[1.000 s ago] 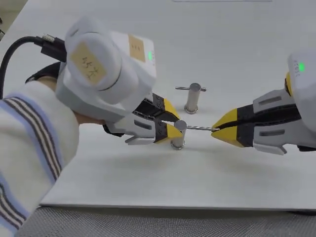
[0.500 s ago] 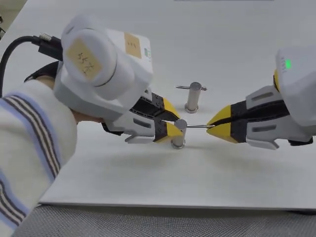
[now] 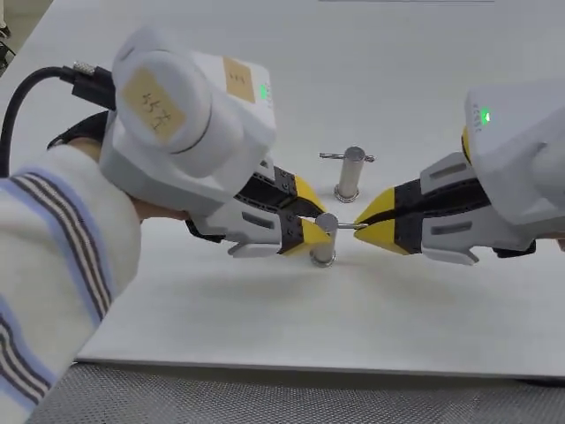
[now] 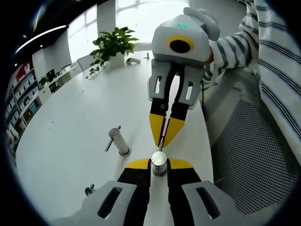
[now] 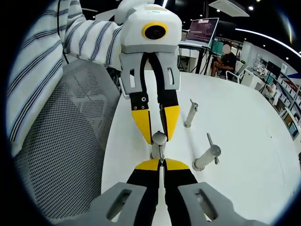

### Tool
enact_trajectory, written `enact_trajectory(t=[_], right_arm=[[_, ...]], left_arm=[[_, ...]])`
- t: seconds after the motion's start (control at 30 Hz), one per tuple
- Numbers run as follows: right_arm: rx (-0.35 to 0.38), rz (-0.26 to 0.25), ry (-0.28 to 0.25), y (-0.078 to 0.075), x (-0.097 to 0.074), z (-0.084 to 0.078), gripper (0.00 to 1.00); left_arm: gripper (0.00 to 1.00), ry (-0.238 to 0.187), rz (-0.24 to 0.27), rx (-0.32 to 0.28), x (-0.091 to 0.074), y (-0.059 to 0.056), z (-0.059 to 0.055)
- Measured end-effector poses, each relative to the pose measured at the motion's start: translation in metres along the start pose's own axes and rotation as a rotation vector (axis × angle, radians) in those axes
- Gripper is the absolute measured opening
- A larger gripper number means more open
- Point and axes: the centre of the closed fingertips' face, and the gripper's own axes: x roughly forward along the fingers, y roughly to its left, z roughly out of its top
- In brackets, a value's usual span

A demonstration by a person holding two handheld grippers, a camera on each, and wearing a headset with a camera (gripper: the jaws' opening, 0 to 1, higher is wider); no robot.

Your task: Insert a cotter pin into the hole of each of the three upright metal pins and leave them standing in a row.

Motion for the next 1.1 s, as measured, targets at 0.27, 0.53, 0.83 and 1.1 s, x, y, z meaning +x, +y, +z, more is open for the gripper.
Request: enact_trajectory(t=[0.27, 0.53, 0.83, 1.1], right_arm=[[-0.002, 0.016, -0.003, 0.000, 0.005, 0.002, 0.00], [-0.012, 0.012, -0.020, 0.000, 0.008, 0.005, 0.00], [0.017, -0.012, -0.018, -0.005, 0.002, -0.002, 0.06], [0.053, -0.008, -0.053, -0.003, -0.004, 0.000, 0.00]], left_arm=[[0.09, -0.006, -0.003, -0.003, 0.002, -0.001, 0.002], [0.09, -0.007, -0.005, -0.019, 0.002, -0.001, 0.002], [0.09, -0.002, -0.005, -0.021, 0.003, 0.000, 0.002], [0.09, -0.001, -0.002, -0.028, 0.003, 0.001, 0.002]])
